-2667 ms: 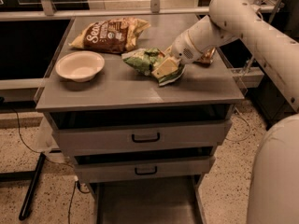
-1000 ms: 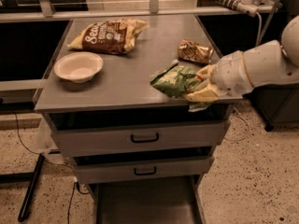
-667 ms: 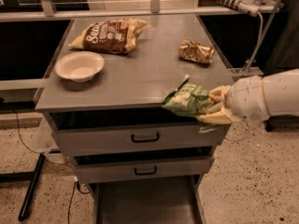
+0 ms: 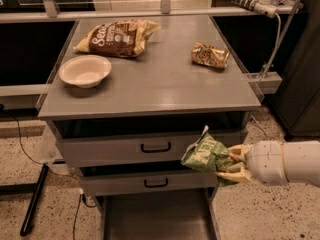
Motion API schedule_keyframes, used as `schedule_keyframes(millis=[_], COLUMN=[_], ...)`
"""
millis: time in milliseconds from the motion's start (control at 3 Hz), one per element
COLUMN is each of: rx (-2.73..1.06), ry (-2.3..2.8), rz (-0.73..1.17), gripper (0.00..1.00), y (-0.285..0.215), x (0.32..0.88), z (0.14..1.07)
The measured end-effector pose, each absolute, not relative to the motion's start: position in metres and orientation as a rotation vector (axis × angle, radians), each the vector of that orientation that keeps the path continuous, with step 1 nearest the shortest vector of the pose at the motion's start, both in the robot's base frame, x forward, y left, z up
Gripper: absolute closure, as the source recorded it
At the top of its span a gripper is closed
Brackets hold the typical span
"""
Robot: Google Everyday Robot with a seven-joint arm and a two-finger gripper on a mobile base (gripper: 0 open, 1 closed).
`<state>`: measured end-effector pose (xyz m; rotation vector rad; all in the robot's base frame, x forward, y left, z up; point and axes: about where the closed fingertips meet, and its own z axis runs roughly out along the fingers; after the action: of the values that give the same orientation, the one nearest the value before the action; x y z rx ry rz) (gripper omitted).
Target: Place green jalapeno chip bag into bottom drawer
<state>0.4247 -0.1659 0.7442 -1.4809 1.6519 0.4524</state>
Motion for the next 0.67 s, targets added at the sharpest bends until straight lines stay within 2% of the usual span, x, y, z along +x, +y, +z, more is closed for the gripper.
schedule_keyframes(millis=[667], rx=[-1.495], ry=[1.656], rz=[0.467], gripper=[1.0], y=[-0.152], x=[0.429], z=[0.722])
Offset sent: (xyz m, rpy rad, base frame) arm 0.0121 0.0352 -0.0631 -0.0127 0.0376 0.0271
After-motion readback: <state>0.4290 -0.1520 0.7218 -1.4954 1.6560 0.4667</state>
